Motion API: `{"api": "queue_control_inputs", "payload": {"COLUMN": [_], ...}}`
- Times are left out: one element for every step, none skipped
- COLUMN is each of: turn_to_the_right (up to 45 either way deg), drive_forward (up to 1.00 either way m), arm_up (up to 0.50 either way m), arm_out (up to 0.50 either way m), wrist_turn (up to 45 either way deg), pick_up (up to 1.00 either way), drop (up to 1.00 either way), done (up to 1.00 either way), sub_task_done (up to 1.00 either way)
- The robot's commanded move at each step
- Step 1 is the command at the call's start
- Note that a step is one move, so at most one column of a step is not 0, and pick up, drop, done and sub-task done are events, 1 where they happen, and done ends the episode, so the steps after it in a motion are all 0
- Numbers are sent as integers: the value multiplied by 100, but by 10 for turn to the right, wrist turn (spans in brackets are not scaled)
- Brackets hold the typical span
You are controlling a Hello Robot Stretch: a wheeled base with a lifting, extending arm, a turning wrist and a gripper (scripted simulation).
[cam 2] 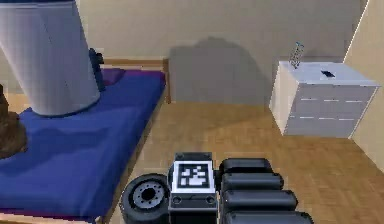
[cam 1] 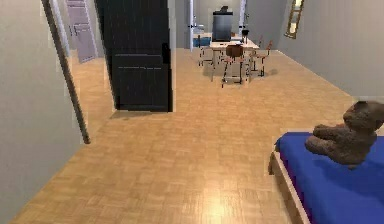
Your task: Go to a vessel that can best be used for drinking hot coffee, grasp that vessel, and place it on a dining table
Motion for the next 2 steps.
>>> {"api": "queue_control_inputs", "payload": {"turn_to_the_right": [0, 30], "drive_forward": [100, 0], "arm_up": [0, 0], "arm_out": [0, 0], "wrist_turn": [0, 0], "pick_up": [0, 0], "drop": [0, 0], "done": [0, 0], "sub_task_done": [0, 0]}}
